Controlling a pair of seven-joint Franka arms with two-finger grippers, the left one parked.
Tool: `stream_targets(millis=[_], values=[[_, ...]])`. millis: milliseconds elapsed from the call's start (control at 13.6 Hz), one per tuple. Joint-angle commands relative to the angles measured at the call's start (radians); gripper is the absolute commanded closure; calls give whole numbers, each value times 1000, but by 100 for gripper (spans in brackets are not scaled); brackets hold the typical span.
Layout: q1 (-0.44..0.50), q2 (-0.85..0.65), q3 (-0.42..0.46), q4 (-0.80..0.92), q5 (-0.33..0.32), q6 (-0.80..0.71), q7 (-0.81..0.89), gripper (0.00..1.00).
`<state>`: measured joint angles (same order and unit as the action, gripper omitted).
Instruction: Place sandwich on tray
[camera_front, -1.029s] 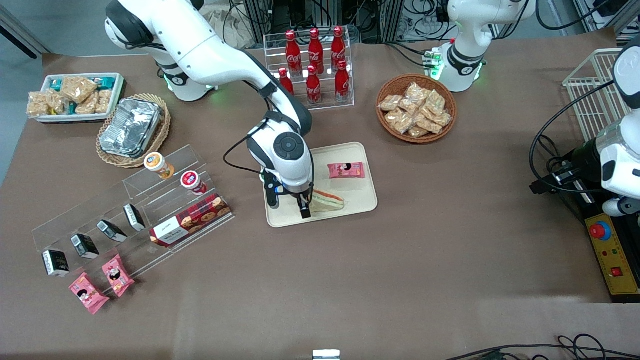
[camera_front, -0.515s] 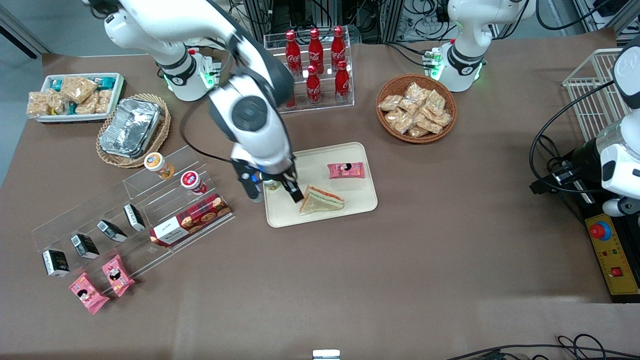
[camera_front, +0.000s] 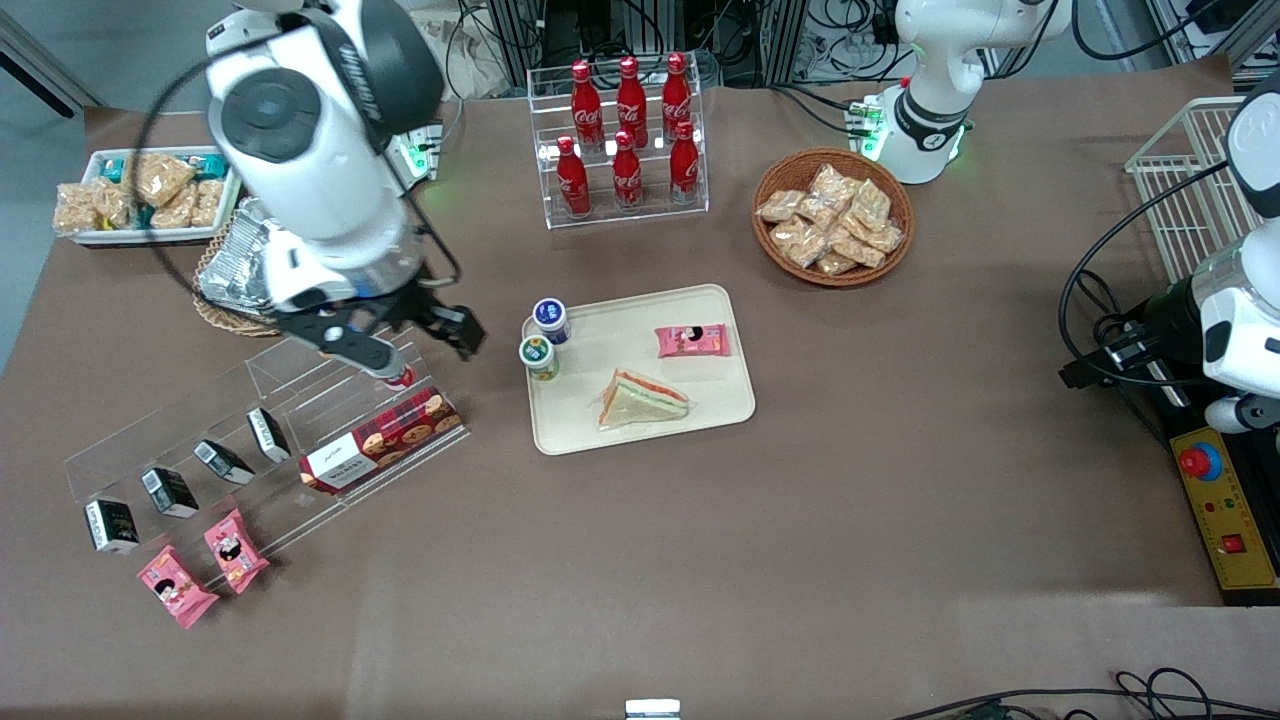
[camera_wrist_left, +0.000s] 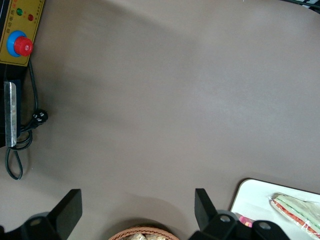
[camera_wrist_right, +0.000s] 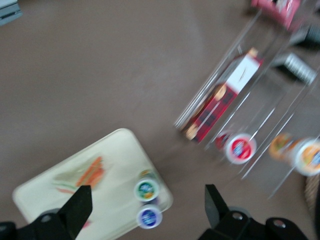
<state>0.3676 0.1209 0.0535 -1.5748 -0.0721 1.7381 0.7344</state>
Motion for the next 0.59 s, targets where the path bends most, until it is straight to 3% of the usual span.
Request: stream_targets(millis=[0, 147, 221, 515], values=[[-155, -64, -26, -31, -18, -3, -470, 0], [-191, -69, -123, -27, -12, 3, -704, 0], [-191, -64, -182, -27, -3, 6, -720, 0], [-233, -58, -231, -27, -5, 40, -736, 0]])
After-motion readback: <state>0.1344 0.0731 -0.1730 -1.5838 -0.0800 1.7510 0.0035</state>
